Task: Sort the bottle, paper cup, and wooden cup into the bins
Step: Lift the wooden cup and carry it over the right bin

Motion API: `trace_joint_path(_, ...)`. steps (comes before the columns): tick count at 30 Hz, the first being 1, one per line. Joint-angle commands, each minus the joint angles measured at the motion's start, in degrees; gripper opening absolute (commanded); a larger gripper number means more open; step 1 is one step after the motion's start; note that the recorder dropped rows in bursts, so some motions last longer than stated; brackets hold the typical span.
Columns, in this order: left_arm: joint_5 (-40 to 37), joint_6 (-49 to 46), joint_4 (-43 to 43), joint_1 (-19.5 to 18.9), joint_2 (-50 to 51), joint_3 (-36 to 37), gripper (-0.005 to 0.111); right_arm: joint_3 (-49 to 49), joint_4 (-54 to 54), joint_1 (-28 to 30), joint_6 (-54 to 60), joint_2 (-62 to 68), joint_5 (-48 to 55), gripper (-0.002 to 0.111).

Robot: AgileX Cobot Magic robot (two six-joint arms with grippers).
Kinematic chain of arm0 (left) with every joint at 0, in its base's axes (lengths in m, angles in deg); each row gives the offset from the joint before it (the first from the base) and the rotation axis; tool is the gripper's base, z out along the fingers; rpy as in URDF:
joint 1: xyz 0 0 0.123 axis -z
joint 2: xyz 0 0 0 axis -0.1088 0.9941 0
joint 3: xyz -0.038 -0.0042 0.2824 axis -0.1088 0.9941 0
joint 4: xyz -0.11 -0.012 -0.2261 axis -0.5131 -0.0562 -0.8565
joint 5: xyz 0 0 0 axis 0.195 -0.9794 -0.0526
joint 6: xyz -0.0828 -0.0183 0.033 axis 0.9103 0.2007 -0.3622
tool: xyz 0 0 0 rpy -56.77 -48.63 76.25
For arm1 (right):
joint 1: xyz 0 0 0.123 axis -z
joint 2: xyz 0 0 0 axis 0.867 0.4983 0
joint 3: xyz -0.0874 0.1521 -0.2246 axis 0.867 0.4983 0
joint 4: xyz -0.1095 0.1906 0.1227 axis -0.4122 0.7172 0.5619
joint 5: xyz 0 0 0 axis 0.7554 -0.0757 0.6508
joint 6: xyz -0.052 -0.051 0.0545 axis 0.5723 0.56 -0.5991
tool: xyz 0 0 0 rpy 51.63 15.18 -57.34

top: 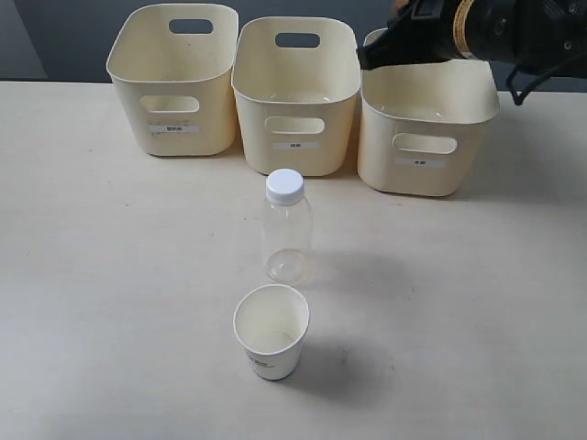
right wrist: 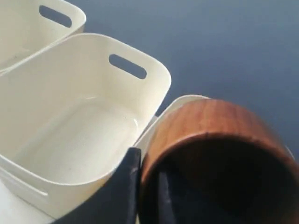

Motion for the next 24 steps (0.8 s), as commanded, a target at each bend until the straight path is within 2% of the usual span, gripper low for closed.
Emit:
trace_joint_path(1, 0.4, 0.1, 0.0, 0.0, -0.3, 0.1, 0.000, -1.1, 0.1, 4.6, 0.1, 3.9, -5.5, -0.001)
trace_joint_path(13, 0.4, 0.1, 0.0, 0.0, -0.3, 0.1, 0.000, -1.2, -2.3, 10.5, -1.2, 13.3, -19.5, -0.001)
trace_joint_path(24, 0.4, 0.1, 0.0, 0.0, -0.3, 0.1, 0.000, -1.9, -3.0, 10.8, -1.3, 15.7, -18.6, -0.001)
